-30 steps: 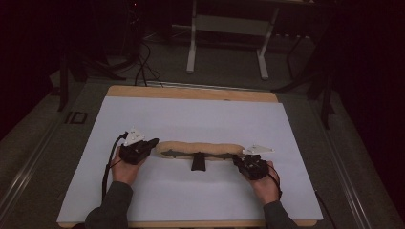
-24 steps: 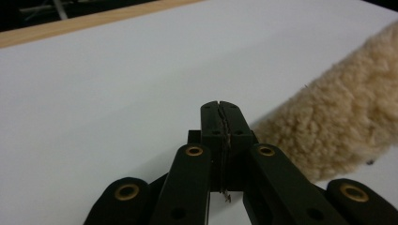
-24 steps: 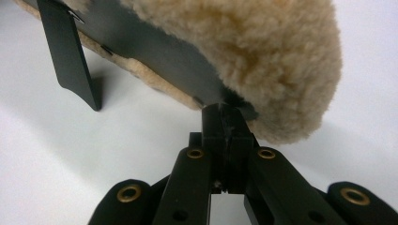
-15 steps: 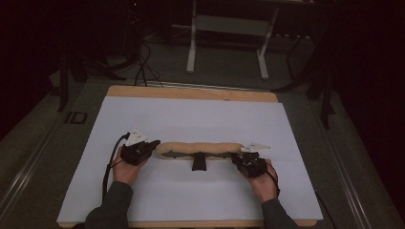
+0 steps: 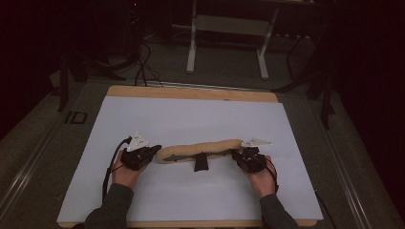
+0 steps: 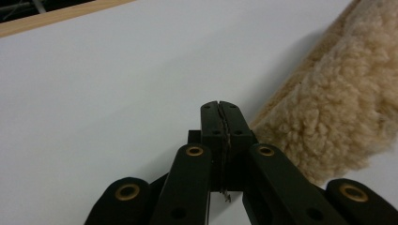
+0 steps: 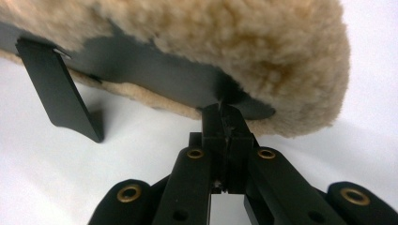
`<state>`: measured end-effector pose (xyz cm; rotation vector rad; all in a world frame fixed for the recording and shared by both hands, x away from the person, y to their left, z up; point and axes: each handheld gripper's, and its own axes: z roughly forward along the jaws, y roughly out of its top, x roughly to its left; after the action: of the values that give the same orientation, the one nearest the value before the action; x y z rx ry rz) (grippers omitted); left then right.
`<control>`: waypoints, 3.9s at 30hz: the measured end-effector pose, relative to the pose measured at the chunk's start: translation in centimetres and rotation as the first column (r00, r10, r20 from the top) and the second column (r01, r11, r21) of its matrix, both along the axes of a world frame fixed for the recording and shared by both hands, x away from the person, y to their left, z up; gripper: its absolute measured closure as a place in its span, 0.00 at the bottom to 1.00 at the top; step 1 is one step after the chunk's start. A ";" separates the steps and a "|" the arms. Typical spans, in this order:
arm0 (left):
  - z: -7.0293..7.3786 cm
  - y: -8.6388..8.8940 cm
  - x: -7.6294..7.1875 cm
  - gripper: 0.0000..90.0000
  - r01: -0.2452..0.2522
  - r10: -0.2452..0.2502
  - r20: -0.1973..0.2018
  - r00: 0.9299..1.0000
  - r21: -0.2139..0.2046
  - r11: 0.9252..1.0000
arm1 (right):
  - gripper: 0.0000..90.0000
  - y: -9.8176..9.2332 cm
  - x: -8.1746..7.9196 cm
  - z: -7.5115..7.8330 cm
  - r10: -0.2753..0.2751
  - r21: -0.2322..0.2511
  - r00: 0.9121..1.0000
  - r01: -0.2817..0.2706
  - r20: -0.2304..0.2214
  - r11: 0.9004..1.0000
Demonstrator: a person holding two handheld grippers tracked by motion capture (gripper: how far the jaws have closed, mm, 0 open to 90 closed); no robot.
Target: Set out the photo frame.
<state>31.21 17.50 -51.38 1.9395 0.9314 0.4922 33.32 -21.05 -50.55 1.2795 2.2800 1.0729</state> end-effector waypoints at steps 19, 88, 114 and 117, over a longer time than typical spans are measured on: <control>0.5 -1.7 -2.7 1.00 0.084 -0.085 0.029 0.996 0.024 0.996 | 1.00 2.6 0.5 1.3 0.033 -0.011 0.999 -0.033 0.011 0.999; -1.0 -12.3 -6.2 1.00 0.378 -0.379 0.029 0.925 0.039 0.925 | 1.00 7.7 0.5 3.4 0.205 -0.039 0.979 -0.205 -0.005 0.978; -1.4 -14.2 -5.6 1.00 0.307 -0.308 0.033 0.951 0.027 0.951 | 1.00 7.4 0.9 4.0 0.236 -0.039 0.971 -0.237 -0.035 0.971; -1.4 -13.9 -5.4 1.00 0.295 -0.296 0.018 0.955 0.040 0.955 | 0.99 7.5 0.8 4.1 0.240 -0.047 0.970 -0.242 -0.033 0.969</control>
<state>25.84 3.62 -52.75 2.0579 0.6051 0.3580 34.15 -13.57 -46.47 1.0219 2.5155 1.0716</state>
